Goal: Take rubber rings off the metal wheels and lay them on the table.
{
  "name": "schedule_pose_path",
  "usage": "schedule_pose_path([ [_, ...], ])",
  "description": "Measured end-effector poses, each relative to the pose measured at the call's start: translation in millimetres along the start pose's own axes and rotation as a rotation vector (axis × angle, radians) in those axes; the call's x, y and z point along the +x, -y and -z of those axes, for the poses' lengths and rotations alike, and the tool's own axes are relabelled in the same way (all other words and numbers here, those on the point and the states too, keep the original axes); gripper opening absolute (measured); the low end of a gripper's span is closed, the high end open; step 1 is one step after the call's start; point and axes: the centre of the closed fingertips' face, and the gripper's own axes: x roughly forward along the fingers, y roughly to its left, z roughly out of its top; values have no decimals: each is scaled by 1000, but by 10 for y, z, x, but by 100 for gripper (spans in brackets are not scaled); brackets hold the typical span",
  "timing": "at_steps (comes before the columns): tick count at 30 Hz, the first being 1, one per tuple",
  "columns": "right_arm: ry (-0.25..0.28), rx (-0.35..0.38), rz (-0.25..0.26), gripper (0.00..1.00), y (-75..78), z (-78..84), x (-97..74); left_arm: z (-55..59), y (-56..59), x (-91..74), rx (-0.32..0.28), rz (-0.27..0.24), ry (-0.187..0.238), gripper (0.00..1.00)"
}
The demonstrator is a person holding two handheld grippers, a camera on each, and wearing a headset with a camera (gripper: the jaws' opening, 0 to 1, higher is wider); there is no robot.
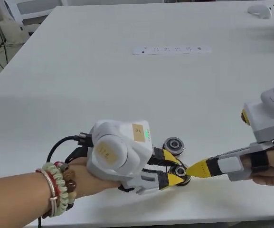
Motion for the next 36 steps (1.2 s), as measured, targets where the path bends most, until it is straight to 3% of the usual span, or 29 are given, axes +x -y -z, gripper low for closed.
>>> schedule_pose_path([
  [6, 13, -4, 12, 0, -15, -52, -68, -97, 31, -105, -16, 17, 31, 24],
  [11, 20, -18, 18, 0, -43, -95, -101, -53, 12, -232, 33, 19, 4, 28],
  [20, 15, -46, 21, 0, -102, -110, -122, -9, -1, -504, 36, -14, -12, 45],
  [28, 35, -68, 8, 0, -210, -189, -162, 59, -21, -793, 1, -60, -39, 57],
  [30, 41, -69, 6, 0, -230, -207, -175, 88, -46, -891, -59, -82, -39, 59],
  [36, 68, -89, -6, 0, -345, -303, -232, 199, -128, -1121, -119, -160, -27, 63],
])
